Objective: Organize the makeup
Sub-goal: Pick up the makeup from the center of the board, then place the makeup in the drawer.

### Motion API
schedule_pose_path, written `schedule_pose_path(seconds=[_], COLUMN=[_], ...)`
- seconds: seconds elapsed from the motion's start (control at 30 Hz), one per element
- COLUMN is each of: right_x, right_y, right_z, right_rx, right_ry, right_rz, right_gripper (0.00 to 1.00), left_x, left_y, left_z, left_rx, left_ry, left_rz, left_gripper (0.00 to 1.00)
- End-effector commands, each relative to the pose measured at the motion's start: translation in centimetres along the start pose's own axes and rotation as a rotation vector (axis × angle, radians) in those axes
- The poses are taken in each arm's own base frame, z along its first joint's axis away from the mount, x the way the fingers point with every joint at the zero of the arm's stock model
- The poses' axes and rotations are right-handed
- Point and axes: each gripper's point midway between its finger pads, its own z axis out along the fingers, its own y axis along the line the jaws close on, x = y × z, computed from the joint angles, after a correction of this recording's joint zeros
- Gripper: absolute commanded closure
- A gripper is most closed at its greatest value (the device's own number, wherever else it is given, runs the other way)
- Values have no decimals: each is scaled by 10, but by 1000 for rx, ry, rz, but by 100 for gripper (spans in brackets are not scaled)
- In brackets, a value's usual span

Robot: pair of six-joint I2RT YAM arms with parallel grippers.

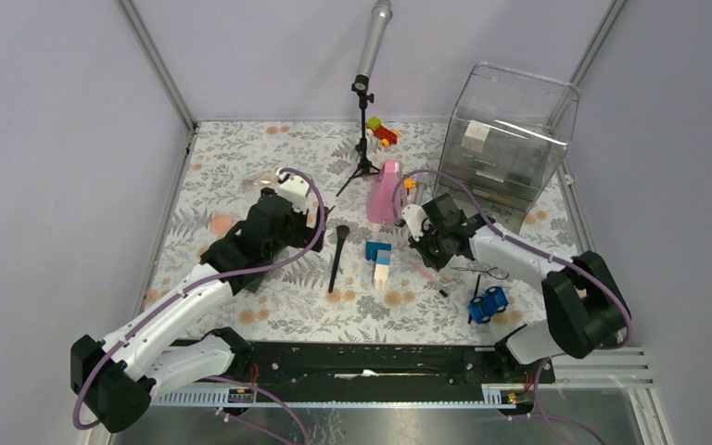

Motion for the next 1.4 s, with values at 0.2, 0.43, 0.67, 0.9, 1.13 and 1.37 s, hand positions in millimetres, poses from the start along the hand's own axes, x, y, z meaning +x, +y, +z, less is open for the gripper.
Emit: schedule_pose_path(seconds=[0.2, 0.43, 0.67, 0.9, 1.13, 1.37], right_x=[-16, -23, -22, -15, -10, -19], right_y=[-48, -77, -93, -119, -136, -143], right_z=[-48, -79, -82, -68, -54, -54], right_rx=[319, 494, 543, 519, 464, 463], right_ry=[-70, -60, 8, 76, 100, 57], right_rz=[-17, -86, -282, -394, -389, -362], right_gripper=[100, 100, 100, 100, 89, 56], left_x=[-8, -8, -8, -8, -7, -7], left_y=[0, 0, 0, 0, 0, 1], left_z=[0, 0, 0, 0, 1, 1], left_rx=[5, 7, 6, 7, 4, 0], left_ry=[-33, -34, -35, -32, -30, -31], left_rz=[-1, -1, -2, -1, 0, 1], left_gripper=[1, 1, 1, 1, 1, 1])
